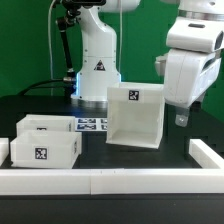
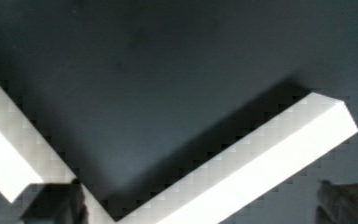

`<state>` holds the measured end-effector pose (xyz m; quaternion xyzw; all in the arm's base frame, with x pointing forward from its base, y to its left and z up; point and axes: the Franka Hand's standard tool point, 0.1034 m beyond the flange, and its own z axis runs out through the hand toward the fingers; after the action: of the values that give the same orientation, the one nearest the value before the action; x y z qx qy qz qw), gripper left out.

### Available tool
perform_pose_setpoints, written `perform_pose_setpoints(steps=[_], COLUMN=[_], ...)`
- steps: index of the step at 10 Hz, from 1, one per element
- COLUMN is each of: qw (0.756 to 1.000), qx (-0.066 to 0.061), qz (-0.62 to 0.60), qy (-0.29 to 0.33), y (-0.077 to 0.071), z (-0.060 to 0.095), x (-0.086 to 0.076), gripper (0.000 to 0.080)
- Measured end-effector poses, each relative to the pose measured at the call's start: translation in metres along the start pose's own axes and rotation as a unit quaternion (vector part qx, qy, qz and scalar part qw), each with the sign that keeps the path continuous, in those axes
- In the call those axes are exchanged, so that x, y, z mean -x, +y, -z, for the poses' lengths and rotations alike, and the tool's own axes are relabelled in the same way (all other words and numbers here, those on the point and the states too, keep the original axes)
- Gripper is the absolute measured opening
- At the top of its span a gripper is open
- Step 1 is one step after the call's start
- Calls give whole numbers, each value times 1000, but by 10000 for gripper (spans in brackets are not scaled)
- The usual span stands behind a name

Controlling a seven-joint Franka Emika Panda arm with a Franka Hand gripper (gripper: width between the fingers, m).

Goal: Assemble drawer

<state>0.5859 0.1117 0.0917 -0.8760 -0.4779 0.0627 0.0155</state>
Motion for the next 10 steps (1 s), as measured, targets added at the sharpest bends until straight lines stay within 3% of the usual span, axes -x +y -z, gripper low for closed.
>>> perform_pose_setpoints(steps=[7, 10], qw=[1000, 993], qx=[0, -7], qz=[-6, -121], qy=[1, 3], y=[3, -3], z=[1, 3], x=[2, 9], gripper=[650, 650])
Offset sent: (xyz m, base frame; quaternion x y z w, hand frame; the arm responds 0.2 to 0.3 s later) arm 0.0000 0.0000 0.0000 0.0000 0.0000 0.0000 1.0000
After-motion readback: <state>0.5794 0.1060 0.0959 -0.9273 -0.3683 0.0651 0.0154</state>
